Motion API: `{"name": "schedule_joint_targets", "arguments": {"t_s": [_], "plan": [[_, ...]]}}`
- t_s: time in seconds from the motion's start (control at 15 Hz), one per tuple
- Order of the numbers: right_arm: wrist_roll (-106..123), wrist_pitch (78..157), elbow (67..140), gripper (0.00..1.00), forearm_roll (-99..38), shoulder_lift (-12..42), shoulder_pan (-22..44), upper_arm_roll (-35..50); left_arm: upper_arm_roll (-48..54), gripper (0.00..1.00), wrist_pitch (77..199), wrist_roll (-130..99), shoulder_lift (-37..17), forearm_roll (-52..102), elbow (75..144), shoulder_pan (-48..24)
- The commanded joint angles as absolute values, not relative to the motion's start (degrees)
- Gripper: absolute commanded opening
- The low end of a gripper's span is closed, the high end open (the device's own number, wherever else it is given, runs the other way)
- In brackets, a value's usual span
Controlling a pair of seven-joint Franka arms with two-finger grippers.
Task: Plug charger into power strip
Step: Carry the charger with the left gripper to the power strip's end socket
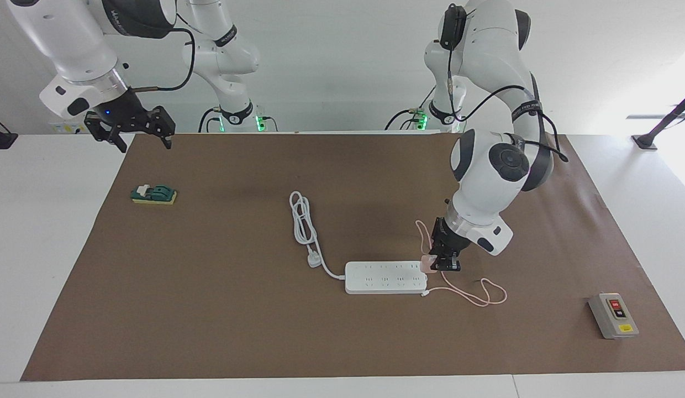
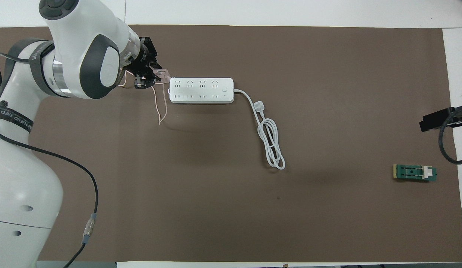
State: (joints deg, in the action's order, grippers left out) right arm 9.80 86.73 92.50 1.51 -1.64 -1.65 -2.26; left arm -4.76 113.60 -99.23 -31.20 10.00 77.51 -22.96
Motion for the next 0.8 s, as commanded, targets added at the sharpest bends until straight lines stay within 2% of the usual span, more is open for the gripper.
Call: {"name": "schedule_joint_targets", "arguments": {"t_s": [0.0, 0.4, 0.73], "plan": [[10.20, 87.36, 93.08, 1.00, 2.29, -2.46, -2.46, -1.58, -5.71, 0.00, 115.49, -100.28, -27.51, 8.70, 83.32, -24.43], [10.55, 86.84, 93.34, 1.00, 2.29, -2.64, -2.20, -1.49, -5.19, 0.00, 113.82, -96.77, -25.67, 8.88, 85.78, -24.52], [10.55, 86.84, 93.34, 1.00, 2.29, -2.81, -2.29, -1.49, -4.83, 0.00, 114.52, -95.37, -26.19, 12.03, 85.26, -24.08]]}}
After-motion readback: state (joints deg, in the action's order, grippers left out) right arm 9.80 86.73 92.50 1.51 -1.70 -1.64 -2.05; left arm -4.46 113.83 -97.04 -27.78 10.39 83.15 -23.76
